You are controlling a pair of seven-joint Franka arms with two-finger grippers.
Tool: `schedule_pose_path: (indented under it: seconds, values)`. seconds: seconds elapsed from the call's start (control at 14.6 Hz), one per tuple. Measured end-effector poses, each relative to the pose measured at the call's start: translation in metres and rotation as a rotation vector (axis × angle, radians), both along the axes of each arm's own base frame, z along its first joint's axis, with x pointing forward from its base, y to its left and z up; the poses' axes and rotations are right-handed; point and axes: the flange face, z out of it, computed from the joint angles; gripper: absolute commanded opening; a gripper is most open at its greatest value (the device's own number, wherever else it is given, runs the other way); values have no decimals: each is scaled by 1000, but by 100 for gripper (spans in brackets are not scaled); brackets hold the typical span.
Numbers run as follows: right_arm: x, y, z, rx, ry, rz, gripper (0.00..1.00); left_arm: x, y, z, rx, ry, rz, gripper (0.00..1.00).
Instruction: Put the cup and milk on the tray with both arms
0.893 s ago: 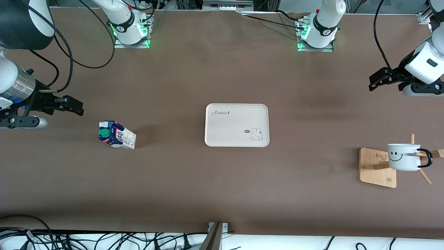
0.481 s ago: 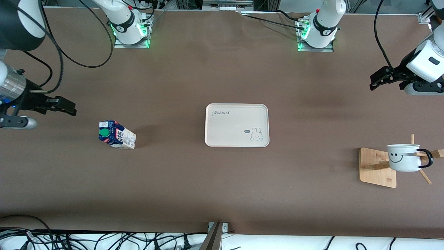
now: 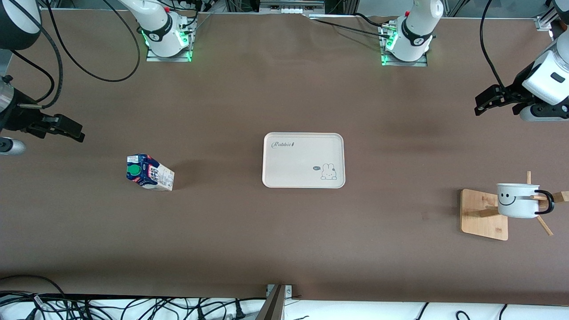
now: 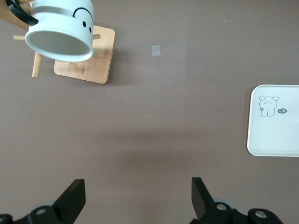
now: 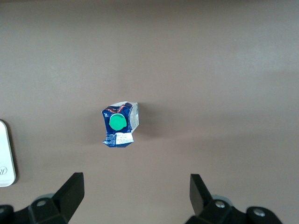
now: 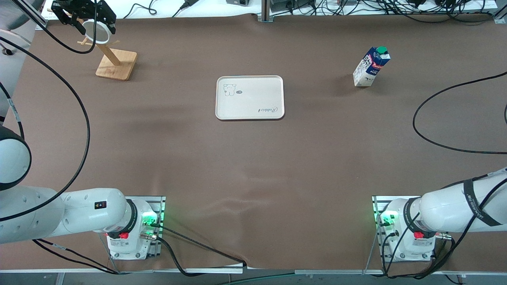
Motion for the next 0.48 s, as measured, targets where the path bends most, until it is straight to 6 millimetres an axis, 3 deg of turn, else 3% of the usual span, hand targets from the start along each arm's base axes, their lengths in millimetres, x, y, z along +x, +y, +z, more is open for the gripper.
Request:
schedule_pose_path:
  seconds: [0.27,0.48]
  values:
    - [-3,1,4,1,0,2,100,4,10,-6,-3,5,17,100]
    - [-4,3,3,2,3,6,100,20,13,-9,-4,-90,17,100]
